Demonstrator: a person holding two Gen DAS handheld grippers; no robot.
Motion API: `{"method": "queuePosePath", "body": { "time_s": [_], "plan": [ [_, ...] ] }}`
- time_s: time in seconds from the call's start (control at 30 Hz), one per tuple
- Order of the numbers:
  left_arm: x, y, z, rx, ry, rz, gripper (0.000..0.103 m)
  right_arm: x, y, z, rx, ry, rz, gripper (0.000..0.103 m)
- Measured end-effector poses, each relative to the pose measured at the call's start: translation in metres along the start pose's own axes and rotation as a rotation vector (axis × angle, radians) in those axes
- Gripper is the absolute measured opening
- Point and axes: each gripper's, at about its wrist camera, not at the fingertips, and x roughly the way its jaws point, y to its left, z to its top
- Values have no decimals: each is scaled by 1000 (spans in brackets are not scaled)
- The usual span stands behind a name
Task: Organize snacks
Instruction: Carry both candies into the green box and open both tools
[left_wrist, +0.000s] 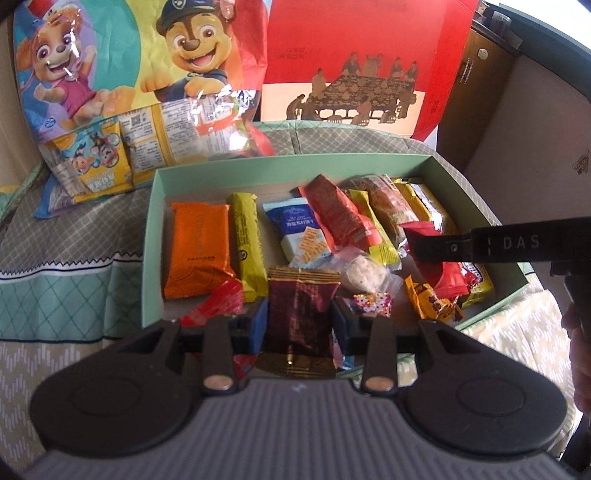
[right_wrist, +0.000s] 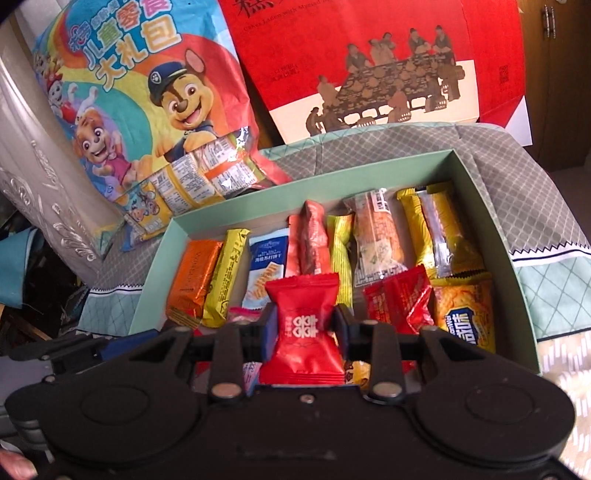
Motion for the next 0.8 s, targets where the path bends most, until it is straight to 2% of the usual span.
{"method": "queuePosePath", "body": {
  "time_s": [0.07, 0.1, 0.13, 0.17, 0.2, 0.23, 0.33, 0.8],
  "plan": [
    [5, 1, 0, 0, 13, 14, 38, 6, -1, 2, 5, 3, 5, 35],
    [6, 1, 0, 3, 14, 30, 46, 9, -1, 1, 5, 2, 4, 36],
    [6, 1, -1, 6, 13, 52, 67, 11, 0, 2, 5, 3, 1, 52],
    [6, 1, -1, 4, 6, 78, 80, 10, 0, 1, 9, -3, -10, 81],
    [4, 2, -1, 0, -8, 103, 99, 8, 1, 0, 9, -21, -18, 91],
    [1, 2, -2, -4, -23, 120, 103, 4, 2, -1, 5, -44, -22, 99],
    [-3, 6, -1, -22, -22, 118, 103, -1, 8, -2, -20, -48, -29, 103],
    [-32, 8, -17, -57, -40, 115, 103, -32, 28, -26, -71, -48, -37, 103]
  ]
}}
